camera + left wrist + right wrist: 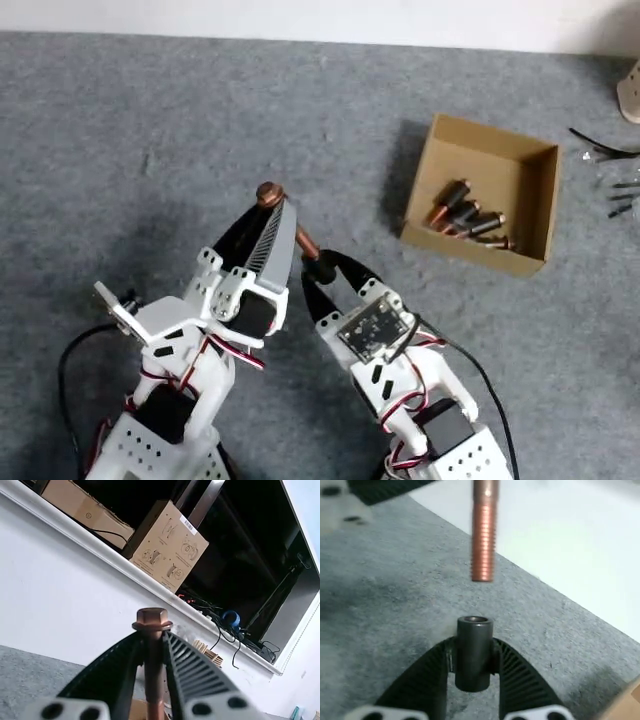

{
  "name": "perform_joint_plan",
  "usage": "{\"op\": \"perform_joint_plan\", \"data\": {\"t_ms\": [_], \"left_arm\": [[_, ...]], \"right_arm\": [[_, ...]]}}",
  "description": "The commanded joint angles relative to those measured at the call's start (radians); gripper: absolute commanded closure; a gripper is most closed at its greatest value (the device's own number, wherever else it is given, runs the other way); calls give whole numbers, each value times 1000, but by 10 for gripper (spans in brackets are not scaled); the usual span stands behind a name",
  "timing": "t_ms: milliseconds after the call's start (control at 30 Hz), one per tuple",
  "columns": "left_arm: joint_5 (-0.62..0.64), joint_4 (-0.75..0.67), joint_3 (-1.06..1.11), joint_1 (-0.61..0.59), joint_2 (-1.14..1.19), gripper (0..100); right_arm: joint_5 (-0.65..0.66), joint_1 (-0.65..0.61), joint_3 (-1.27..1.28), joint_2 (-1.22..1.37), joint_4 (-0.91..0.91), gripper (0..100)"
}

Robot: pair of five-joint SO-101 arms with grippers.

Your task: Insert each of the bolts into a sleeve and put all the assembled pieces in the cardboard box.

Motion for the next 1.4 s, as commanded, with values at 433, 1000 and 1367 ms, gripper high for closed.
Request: {"op": "perform_joint_plan", "data": {"t_ms": [433, 1000, 1367], "left_arm": [[2, 5, 19, -18, -5, 993], [2, 72, 19, -19, -7, 993], [2, 74, 21, -19, -8, 993]], "right_arm": [[26, -12, -25, -18, -28, 995], [28, -54, -170, -18, 90, 995], [26, -21, -170, -18, 88, 995]]}}
